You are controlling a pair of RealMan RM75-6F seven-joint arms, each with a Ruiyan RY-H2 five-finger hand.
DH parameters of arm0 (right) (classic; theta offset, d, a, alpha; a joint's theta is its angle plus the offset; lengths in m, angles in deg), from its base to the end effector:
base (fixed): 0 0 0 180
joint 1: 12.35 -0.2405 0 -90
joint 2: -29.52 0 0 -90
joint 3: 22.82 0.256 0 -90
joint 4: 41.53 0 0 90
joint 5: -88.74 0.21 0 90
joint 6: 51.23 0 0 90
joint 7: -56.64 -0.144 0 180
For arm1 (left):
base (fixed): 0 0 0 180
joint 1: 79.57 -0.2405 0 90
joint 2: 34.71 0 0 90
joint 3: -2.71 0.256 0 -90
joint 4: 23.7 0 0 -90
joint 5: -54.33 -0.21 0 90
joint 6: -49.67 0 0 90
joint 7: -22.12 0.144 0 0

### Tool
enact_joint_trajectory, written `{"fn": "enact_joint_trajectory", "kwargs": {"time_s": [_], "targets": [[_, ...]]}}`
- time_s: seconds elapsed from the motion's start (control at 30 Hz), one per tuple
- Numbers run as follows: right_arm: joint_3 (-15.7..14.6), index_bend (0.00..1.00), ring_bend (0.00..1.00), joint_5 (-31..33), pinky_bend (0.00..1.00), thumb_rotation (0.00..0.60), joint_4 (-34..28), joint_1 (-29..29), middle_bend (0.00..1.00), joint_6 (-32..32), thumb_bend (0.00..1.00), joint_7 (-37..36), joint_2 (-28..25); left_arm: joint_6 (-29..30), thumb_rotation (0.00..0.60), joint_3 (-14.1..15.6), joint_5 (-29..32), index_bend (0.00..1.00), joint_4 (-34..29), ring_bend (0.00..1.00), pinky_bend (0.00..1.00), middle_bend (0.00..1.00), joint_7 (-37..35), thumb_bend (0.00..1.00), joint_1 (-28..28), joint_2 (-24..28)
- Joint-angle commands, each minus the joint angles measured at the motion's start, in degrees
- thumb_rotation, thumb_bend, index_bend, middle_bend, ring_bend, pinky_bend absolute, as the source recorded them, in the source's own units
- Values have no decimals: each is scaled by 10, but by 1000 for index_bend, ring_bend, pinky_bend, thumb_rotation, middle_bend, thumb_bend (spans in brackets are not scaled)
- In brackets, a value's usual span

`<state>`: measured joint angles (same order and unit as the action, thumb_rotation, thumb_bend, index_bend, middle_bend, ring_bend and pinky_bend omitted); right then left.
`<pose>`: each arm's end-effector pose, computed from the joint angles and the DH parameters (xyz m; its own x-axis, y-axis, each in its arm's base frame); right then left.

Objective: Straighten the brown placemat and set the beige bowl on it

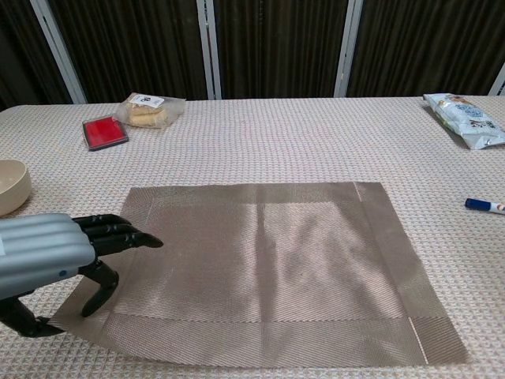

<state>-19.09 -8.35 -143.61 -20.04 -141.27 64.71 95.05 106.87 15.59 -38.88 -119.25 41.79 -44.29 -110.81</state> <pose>-0.2335 -0.1887 0.1466 0.3329 0.1286 0.9342 -0.9010 -0.2491 0.3553 -0.2042 0.2107 -0.0031 0.7450 0.2834 0.6039 0.5719 -0.7373 -0.3595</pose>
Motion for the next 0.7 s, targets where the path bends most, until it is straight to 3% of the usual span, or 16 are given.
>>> {"fn": "enact_joint_trajectory", "kwargs": {"time_s": [0.03,0.37,0.43,0.53,0.57,0.6,0.7], "targets": [[-1,0,0,-1,0,600,-1,0,0,0,0,1,1,8,600,2,-5,709,1,0,0,0,-25,403,-8,11],[-2,0,0,-6,0,600,-2,4,0,-4,0,0,-2,17,600,3,-21,698,3,0,0,0,-13,388,-26,8],[-2,0,0,-7,0,600,-2,5,0,-6,0,-2,-3,19,600,4,-21,598,-1,0,0,0,-9,276,-32,10],[-4,0,0,-9,0,600,-3,6,0,-6,0,-5,-4,30,600,4,-27,217,-7,0,0,0,-16,15,-39,17],[-5,0,0,-10,0,600,-4,6,0,-5,0,-8,-5,41,600,3,-32,103,-9,0,0,0,-23,0,-43,20],[-6,0,0,-10,0,600,-4,6,0,-4,0,-9,-6,53,600,1,-35,54,-10,0,0,0,-30,0,-47,23],[-6,0,0,-12,0,600,-4,6,0,-5,0,-10,-7,84,600,-5,-39,0,-12,0,0,0,-58,0,-59,34]]}}
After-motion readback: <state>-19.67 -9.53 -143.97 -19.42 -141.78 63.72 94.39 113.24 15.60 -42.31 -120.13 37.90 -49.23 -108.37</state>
